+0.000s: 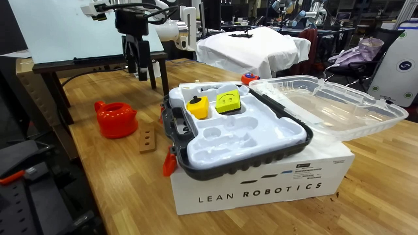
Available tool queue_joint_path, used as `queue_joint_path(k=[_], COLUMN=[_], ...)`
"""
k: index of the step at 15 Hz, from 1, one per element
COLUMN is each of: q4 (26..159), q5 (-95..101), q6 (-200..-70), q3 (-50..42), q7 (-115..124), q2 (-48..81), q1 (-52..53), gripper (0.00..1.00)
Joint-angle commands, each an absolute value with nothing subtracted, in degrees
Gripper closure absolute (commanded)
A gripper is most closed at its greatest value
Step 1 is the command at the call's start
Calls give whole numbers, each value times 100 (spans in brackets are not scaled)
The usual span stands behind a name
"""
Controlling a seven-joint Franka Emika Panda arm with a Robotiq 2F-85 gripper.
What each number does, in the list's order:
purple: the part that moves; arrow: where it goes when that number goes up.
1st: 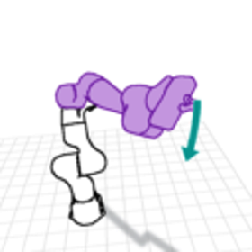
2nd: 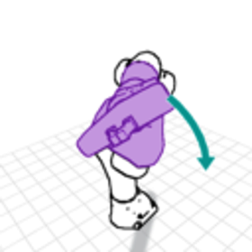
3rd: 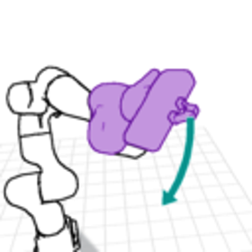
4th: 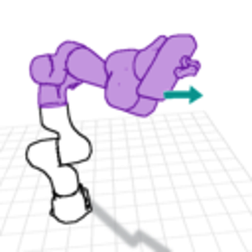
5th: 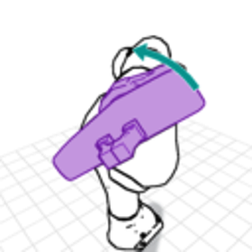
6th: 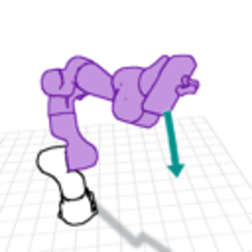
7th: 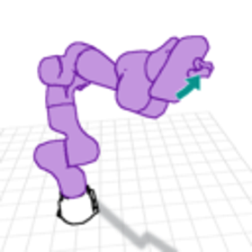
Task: Pick up the bolt from the table and put it in the orange kettle.
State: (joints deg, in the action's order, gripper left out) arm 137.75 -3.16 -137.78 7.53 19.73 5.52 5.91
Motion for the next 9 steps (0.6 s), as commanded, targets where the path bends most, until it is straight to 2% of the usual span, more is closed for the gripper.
queue_joint_path(k=[1, 9], q4=[13770, 13513], q5=[-326, -344], q6=[-13765, -14414], q3=[689, 670], q7=[1963, 1783], q2=[541, 982], q1=[654, 643], gripper=[0, 0])
